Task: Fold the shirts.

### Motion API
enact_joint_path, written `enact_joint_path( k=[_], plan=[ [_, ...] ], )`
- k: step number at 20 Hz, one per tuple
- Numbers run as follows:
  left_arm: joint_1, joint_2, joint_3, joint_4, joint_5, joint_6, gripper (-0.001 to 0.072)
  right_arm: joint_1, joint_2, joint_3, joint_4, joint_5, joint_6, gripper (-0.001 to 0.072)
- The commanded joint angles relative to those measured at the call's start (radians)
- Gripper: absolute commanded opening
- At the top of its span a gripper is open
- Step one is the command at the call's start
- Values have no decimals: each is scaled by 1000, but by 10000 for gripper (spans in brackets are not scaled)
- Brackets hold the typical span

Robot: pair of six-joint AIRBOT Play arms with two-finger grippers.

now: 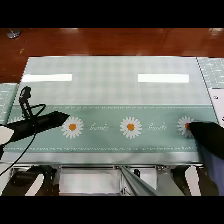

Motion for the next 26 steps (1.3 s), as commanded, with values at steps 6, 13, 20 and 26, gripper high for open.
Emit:
enact_joint_path(
  k=[6,13,20,26],
  plan=[
    [-89,-24,-14,27,135,22,31,-110,15,-179,-8,-243,5,626],
    [-50,-374,677,242,-134,56,30,190,-389,352,959,-555,-245,19],
    [-243,-531,703,480,-122,-101,30,956,-673,248,427,-600,-213,19],
    [-140,-581,527,482,-79,-135,32,1033,-798,42,223,-702,-54,19]
  ],
)
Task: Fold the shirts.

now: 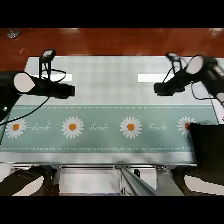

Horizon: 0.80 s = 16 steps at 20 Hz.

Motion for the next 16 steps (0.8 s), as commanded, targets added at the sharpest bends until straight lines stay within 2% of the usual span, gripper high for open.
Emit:
enact_joint_path(
  k=[1,16],
  plan=[
    [35,-21,-37,21,10,-26,31,51,-51,-61,-117,-37,39,19],
    [36,-23,-37,21,12,-26,32,51,-48,-61,-115,-11,45,19]
  ],
)
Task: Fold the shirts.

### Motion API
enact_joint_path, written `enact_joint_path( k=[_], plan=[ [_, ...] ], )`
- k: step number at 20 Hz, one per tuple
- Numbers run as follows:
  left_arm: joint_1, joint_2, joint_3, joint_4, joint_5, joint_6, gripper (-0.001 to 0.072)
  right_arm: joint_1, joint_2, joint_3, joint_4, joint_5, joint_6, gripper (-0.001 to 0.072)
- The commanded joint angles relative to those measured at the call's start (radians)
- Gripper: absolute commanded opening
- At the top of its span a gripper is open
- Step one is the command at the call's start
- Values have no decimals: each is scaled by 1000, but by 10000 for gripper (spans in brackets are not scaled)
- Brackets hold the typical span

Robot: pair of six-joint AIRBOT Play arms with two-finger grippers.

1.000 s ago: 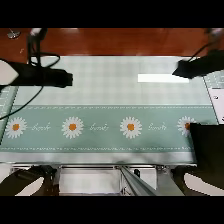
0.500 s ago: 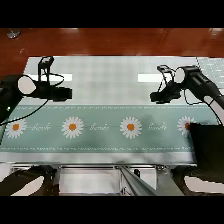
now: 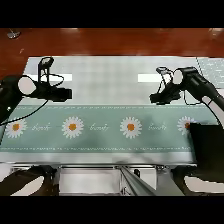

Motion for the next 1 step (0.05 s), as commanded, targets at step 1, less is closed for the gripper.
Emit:
enact_joint_path(
  k=[1],
  plan=[
    [1,-1,-1,0,0,1,32,1,-1,0,-2,0,1,19]
  ],
)
